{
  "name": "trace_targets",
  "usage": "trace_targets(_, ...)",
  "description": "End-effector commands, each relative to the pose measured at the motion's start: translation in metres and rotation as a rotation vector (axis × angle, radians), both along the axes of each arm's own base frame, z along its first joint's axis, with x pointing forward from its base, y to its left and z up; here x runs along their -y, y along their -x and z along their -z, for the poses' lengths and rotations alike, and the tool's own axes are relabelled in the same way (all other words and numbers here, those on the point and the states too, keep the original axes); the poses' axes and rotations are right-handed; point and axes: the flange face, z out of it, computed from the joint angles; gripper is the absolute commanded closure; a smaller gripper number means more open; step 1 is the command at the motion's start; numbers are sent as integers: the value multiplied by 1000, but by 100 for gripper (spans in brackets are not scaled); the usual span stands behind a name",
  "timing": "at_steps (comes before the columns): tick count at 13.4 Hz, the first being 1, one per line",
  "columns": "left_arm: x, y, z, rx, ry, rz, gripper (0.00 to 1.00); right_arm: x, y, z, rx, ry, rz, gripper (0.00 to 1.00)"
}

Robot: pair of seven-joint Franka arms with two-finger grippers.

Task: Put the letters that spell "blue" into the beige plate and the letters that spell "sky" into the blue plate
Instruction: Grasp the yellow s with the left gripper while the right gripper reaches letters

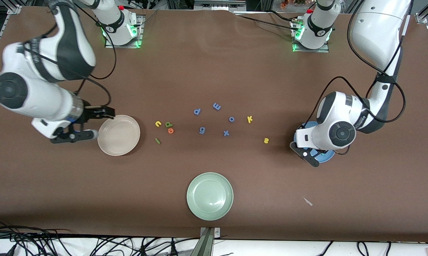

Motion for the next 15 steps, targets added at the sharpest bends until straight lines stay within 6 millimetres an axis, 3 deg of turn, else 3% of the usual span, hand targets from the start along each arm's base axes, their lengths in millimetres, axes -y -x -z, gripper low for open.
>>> trace_targets(1, 48, 13, -14, 24, -10, -162, 0, -30, 3, 33, 7, 16, 42, 0)
trace_targets(4, 99, 22, 4, 78, 7, -239, 1, -45, 31, 92, 66, -3, 104, 0)
trace_targets(5, 101, 18, 20, 97, 32, -246, 2, -47, 36, 108, 73, 3, 146, 0)
trace_targets(6, 104, 15, 34, 120, 55, -247, 5, -63, 47, 125, 89, -5, 167, 0)
trace_targets(10, 111, 22, 62, 116, 58, -229, 16, -86, 75, 190, 113, -12, 293, 0)
trace_targets(12, 121, 29, 73, 101, 52, -215, 19, -102, 87, 211, 120, -12, 299, 0)
trace_targets(15, 120, 30, 82, 99, 35, -196, 31, -103, 86, 235, 139, -6, 304, 0)
